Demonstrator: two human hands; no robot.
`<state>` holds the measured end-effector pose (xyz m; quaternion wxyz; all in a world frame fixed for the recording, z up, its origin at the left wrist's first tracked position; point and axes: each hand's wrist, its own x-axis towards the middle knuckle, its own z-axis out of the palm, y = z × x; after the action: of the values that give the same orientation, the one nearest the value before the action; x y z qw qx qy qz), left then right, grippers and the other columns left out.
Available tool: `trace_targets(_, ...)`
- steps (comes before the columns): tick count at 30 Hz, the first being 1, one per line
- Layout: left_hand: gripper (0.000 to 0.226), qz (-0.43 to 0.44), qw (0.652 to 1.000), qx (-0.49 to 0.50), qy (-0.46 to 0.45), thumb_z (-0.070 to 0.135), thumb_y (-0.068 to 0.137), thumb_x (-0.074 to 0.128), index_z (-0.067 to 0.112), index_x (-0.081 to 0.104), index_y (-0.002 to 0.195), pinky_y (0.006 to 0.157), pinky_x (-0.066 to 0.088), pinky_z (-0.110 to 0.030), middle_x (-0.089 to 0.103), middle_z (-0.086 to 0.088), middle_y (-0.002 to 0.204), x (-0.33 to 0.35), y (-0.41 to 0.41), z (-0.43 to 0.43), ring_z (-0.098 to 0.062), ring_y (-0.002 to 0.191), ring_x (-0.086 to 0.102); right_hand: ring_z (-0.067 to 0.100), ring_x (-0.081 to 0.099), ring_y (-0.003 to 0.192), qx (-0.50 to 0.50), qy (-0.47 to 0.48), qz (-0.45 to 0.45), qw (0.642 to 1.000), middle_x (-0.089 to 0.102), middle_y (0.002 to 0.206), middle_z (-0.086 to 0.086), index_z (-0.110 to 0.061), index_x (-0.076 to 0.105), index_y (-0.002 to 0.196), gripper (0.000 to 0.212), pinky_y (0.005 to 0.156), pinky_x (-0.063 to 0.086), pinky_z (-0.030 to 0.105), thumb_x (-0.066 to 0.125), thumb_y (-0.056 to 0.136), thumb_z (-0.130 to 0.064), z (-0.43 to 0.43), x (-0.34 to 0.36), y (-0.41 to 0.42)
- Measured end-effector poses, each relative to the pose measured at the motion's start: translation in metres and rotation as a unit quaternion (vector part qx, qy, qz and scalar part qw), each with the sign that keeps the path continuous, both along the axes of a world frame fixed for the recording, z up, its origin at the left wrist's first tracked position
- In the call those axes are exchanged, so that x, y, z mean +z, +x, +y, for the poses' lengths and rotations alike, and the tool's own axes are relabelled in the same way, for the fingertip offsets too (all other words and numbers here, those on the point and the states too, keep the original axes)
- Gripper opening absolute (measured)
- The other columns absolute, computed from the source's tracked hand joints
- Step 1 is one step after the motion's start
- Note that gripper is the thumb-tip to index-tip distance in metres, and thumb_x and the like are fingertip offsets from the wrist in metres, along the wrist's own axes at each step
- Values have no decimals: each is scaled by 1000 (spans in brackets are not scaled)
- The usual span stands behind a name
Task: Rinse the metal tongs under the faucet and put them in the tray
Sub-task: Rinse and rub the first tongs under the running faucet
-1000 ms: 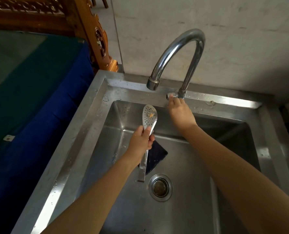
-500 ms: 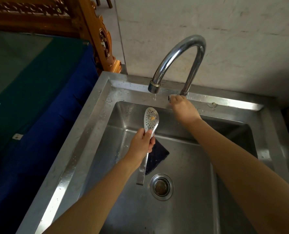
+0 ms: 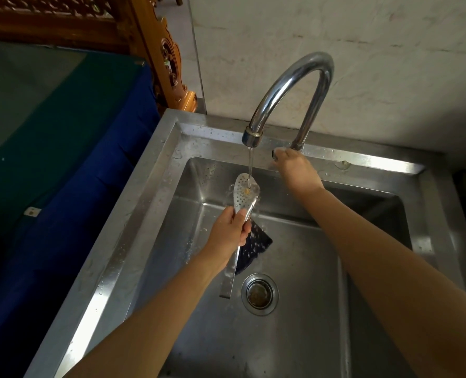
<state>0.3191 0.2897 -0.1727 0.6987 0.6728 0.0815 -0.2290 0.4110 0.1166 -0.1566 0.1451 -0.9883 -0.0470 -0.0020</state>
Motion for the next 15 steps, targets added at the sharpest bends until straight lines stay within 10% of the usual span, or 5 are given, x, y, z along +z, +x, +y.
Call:
trace_targets(10,19,-3,999,-27,43,20,97,42,13,49,80,43,31,-16,50,0,62,25,7,-5,-6,45,37,19,57,81,-115,217,-74,966,59,98,9,-8,54,119,32,74,51,29,52,94,-27,-1,14,-35)
trace_targets(15,16,8,998,-42,51,21,97,42,12,48,85,43,30,-17,50,0,62,30,7,-10,-8,46,37,10,61,76,-99,356,49,928,63,83,-5,-16,61,97,22,65,47,15,57,89,-36,21,15,-54)
